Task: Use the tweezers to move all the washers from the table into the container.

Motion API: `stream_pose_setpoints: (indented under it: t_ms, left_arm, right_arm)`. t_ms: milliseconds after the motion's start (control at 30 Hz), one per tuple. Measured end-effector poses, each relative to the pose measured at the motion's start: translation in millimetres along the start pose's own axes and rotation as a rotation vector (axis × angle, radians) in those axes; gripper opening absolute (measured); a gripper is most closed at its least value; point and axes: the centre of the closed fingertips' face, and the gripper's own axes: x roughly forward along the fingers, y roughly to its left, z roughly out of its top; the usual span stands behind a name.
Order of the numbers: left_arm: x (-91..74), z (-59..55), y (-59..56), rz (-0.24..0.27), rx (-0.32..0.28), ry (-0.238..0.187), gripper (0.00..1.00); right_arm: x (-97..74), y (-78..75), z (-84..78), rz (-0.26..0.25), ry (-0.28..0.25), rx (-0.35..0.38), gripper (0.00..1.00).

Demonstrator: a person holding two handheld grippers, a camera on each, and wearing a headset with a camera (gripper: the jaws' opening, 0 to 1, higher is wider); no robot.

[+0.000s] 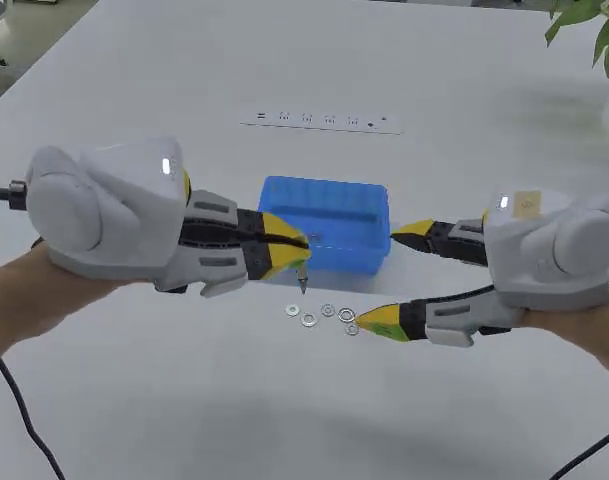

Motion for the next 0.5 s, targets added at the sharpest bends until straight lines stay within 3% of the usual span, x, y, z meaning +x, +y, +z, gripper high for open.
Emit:
stream_pose_setpoints:
  t_ms: [100,233,500]
  left_arm:
    - [4.1,-12.8,-6.5,-0.019,-0.012,0.029,0.05]
    - [7.4,-20.0,-9.6,-0.031,-0.036,0.032,0.05]
    - [15.9,-28.4,-8.0,-0.039,-0.056,0.028,0.05]
  right_arm:
    - [-3.4,0.9,-8.6,-0.005,-0.006,0.055,0.71]
    - [-7.9,2.9,-18.1,0.0,0.001,0.084,0.79]
    - [-8.9,19.8,-23.7,0.08,-0.047,0.165,0.95]
